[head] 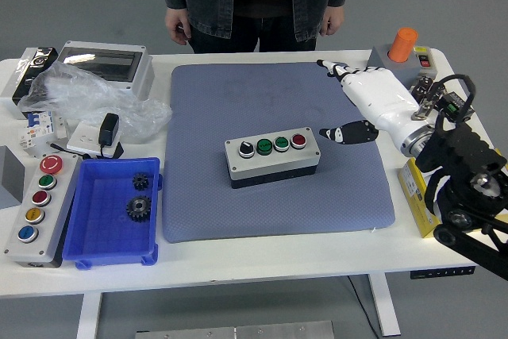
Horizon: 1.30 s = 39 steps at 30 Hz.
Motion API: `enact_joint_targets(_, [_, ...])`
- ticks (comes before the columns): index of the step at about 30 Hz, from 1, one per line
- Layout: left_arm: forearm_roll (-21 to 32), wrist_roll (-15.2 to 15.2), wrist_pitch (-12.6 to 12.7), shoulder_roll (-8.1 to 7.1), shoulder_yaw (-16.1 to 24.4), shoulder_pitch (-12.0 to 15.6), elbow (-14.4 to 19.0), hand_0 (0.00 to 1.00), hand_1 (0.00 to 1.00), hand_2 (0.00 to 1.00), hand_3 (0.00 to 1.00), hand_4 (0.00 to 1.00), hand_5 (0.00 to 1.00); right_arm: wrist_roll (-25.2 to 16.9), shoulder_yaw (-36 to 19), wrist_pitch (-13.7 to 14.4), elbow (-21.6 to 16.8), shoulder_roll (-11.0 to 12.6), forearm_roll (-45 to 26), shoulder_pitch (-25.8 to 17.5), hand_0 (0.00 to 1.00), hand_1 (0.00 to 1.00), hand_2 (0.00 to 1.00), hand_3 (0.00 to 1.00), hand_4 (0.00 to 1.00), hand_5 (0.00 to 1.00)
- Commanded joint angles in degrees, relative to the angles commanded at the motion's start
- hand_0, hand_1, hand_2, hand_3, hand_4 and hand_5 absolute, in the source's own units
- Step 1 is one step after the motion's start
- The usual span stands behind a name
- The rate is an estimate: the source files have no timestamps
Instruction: Pick up the button,place it on the desk,press the button,press the button
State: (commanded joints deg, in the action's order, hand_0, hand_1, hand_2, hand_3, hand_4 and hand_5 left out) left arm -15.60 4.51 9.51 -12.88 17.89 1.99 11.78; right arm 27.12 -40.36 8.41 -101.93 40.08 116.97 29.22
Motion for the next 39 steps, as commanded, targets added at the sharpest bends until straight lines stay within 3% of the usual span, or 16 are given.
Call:
enact_joint_targets(5, [-0.21, -0.08, 0.01, -0.19, 0.32, -0.31, 0.04, 0.683, 0.699, 0.625, 0.629, 0.620, 0.296, 1.03, -0.54, -1.67, 0.00, 0.50, 1.09, -1.67, 0.639, 0.595, 0.605, 0.793, 0.825, 0.297])
enact_joint_targets(6, [-0.21, -0.08, 0.01, -0.19, 0.33, -0.33, 0.04, 0.683, 0.698, 0.624, 0.629, 0.619, 0.300, 1.16, -0.33, -1.92, 0.00, 0.50, 1.06, -1.70, 0.528, 0.510, 0.317, 0.736, 0.434, 0.122])
enact_joint_targets(11, [-0.02, -0.04, -0.10, -0.14, 0.13, -0.33, 0.02, 0.683, 0.698, 0.624, 0.629, 0.619, 0.300, 2.53, 2.49, -4.38, 0.00, 0.12, -0.04, -0.49, 0.528, 0.510, 0.317, 0.736, 0.434, 0.122])
enact_joint_targets(12, [-0.01, -0.04, -0.10, -0.14, 0.14, -0.32, 0.01, 0.683, 0.698, 0.624, 0.629, 0.617, 0.304, 2.70, 3.07, -4.73, 0.00, 0.03, -0.29, -0.20, 0.552, 0.432, 0.233, 0.722, 0.346, 0.019])
enact_joint_targets(23, [1.29, -0.01, -0.22, -0.16, -0.89, -0.12, -0.30, 0.683, 0.698, 0.624, 0.629, 0.615, 0.308, 3.44, 11.18, -6.05, 0.52, -2.99, -2.67, 4.54, 0.506, 0.376, 0.209, 0.735, 0.302, 0.002])
enact_joint_targets(32, [3.11, 0.31, -0.58, -0.16, -2.67, -0.31, -0.64, 0.683, 0.699, 0.625, 0.629, 0.614, 0.318, 2.91, 15.18, -5.73, 5.80, -6.03, -4.32, 7.43, 0.488, 0.337, 0.203, 0.742, 0.292, 0.002])
enact_joint_targets(39, [3.43, 0.20, -0.60, -0.21, -2.96, -0.38, -0.71, 0.683, 0.700, 0.625, 0.629, 0.614, 0.324, 2.42, 15.76, -5.43, 8.47, -6.62, -5.07, 7.98, 0.468, 0.326, 0.201, 0.742, 0.302, 0.002])
